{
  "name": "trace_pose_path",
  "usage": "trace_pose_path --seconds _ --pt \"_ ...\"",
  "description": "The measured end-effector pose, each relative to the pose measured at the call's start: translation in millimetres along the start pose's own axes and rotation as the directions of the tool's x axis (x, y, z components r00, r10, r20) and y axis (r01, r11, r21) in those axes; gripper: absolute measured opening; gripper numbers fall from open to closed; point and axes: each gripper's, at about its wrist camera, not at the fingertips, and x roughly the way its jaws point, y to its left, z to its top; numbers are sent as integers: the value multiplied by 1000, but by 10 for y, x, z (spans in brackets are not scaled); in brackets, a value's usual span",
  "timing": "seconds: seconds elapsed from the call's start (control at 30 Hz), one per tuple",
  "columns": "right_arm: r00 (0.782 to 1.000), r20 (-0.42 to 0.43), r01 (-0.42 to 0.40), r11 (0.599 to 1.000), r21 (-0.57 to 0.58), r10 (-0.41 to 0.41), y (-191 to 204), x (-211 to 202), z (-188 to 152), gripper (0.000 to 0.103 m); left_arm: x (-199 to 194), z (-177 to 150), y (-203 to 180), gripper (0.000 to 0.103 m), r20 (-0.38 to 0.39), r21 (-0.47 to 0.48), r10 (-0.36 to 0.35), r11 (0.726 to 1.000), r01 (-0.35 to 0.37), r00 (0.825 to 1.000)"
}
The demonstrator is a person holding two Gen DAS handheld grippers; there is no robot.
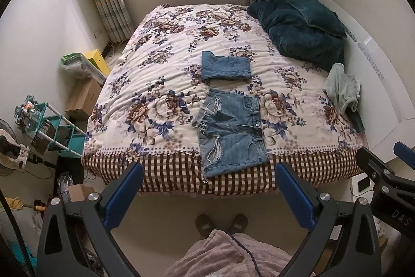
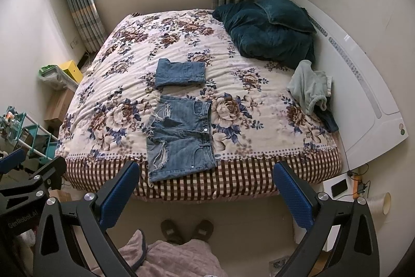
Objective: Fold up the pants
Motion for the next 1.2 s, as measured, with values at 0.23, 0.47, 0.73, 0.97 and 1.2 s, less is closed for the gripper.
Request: trace_pose_path --seconds 0.23,0.47,0.73,0.97,1.2 --pt "1000 1 -2 1000 3 2 6 -21 52 103 -2 27 -1 103 -3 0 -1 1000 1 1000" --pt "1000 4 -7 1000 7 7 29 -49 102 103 -18 20 -11 103 -2 0 -4 1000 4 1000" --pt "1000 6 -13 1000 16 13 19 -110 82 103 -36 27 -5 103 -4 -5 -8 1000 8 1000" --pt "1000 9 -13 1000 13 13 -7 -97 53 103 -76 18 -12 103 -4 -8 -15 1000 15 1000" --pt "1000 8 -13 1000 20 13 3 -140 25 103 -79 3 -23 103 -2 -9 -17 1000 17 1000"
